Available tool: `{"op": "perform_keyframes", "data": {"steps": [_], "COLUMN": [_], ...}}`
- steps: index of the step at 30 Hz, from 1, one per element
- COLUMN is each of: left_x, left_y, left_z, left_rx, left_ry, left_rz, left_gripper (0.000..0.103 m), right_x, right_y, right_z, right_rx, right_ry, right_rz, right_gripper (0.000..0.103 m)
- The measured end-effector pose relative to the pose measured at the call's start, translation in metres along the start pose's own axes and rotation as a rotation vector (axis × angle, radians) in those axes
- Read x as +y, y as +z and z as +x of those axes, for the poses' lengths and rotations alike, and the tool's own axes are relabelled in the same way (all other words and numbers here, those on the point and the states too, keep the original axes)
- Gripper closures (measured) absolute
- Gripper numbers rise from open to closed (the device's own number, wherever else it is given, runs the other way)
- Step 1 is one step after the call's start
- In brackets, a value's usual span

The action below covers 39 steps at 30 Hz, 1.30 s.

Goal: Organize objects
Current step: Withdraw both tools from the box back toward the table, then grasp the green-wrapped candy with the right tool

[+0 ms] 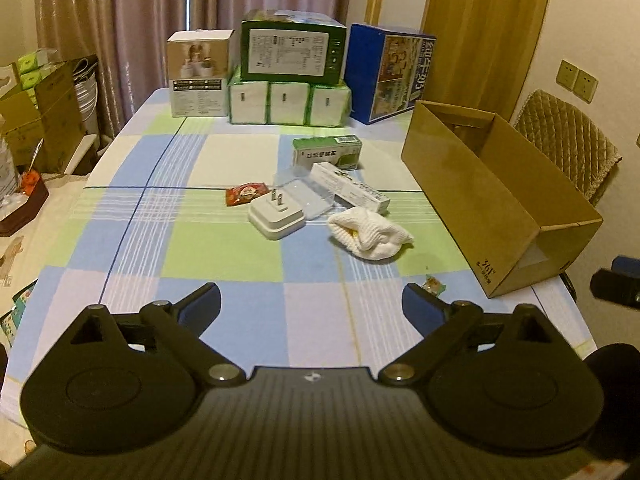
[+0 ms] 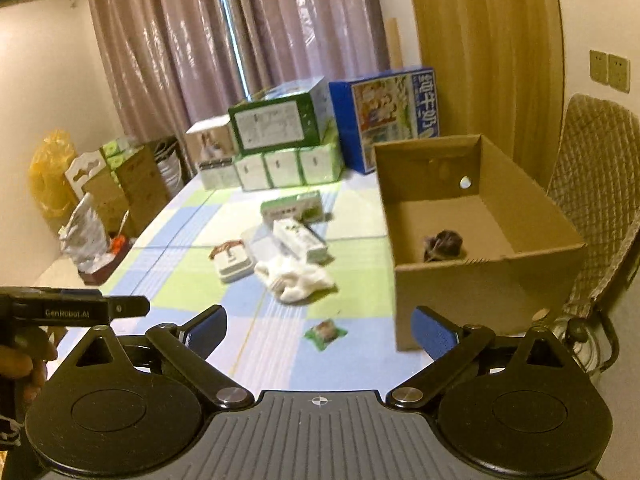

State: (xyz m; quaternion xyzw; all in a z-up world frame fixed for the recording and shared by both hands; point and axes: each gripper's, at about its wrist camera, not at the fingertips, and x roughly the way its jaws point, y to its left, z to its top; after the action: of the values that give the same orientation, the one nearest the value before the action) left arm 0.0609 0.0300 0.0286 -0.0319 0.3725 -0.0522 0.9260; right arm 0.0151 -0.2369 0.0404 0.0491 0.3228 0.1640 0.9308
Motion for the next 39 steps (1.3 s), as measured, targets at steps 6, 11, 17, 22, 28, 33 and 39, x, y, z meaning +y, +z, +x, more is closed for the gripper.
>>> {"op": "perform_keyframes", "data": {"steps": [6,11,17,22,28,33,39], "left_x": [0.007,0.011,0.020,0.024,0.025,0.024,0.023], "left_y": [-0.006,-0.010,-0.010,-0.008,0.001,0.008,0.016], "left_z": [-0.003,-0.004,0.004,0.019,0.047,0.073,0.099], "left_rx": [-0.003,-0.003,0.010,0.030,0.054,0.077,0.093], "left_ry": [0.018,0.022,0.030,0.036,0.025,0.013,0.002], "left_rz": [-0.014,-0.015,-0.028,-0.028,-0.021,-0.015,-0.011], "left_gripper": [0.003,0.002,0.002,0.001,0.001,0.001,0.002], "right_x": [0.010,0.016,0.022,0.021,0.017,0.011,-0.003], "right_y": [-0.009,-0.013,-0.021,-0.026,-0.028,-0.033,-0.038], "right_z": [0.005,0.014,0.037,0.064,0.106,0.147,0.186], "right_rx": [0.026,0.044,0.088,0.106,0.111,0.144,0.192], "right_ry": [-0.001,-0.004,0.010,0.016,0.009,-0.024,-0.081], "right_rz": [-0.014,-0.015,-0.017,-0.007,0.012,0.026,0.072], "right_gripper": [0.006,0.005,0.004,0.004,0.014,0.034,0.050]}}
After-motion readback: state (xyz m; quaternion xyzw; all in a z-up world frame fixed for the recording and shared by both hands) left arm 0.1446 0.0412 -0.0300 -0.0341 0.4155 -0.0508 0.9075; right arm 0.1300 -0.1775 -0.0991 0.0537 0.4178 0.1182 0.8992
